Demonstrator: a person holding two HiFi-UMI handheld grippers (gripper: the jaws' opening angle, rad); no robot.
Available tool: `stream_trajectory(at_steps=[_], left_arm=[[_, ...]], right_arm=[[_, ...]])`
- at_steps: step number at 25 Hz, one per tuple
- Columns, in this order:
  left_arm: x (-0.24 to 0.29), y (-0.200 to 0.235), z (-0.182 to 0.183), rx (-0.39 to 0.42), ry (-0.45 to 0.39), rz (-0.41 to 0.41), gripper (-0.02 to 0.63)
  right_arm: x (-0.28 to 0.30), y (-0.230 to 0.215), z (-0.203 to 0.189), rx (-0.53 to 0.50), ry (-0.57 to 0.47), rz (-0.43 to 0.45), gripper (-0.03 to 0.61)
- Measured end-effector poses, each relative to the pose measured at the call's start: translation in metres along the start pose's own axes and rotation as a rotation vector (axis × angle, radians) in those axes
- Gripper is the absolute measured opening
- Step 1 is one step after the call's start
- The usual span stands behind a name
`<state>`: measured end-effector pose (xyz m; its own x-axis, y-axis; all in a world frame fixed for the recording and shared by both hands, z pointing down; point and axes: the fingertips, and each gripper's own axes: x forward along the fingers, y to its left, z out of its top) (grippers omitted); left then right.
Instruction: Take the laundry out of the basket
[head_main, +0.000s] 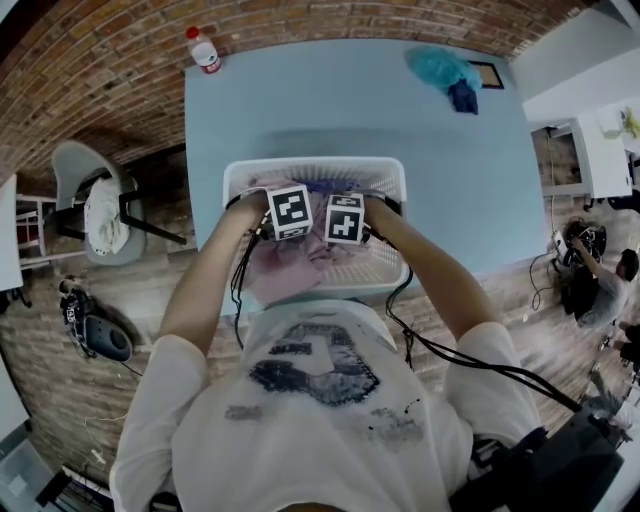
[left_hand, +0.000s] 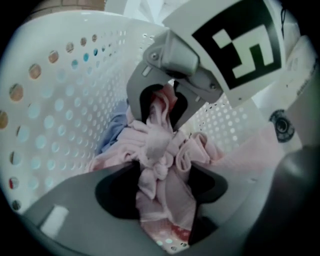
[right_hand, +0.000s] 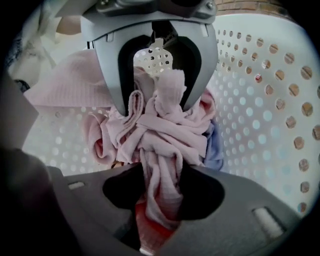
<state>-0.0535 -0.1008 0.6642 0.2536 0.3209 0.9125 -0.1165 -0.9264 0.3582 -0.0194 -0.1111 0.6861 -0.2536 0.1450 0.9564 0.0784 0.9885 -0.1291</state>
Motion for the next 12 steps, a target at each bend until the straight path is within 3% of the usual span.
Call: stream_trajectory(at_steps=[2, 6, 12], left_arm=[[-0.001, 0.000, 0.001, 0.008, -0.004, 0.006, 0.276], [-0.005, -0.004, 0.003, 0.055, -0.022, 0.031, 0.184], [-0.017, -0.002, 0.007, 0.112, -0.047, 0.115, 0.127]], right_arm=[[-0.002, 0.001, 0.000, 0.003, -0.004, 0.001, 0.181], [-0.005, 0.002, 0.002, 0.015, -0.025, -0.005, 0.145], [-0.012, 0.001, 0.008, 0.043, -0.067, -0.017, 0.127]])
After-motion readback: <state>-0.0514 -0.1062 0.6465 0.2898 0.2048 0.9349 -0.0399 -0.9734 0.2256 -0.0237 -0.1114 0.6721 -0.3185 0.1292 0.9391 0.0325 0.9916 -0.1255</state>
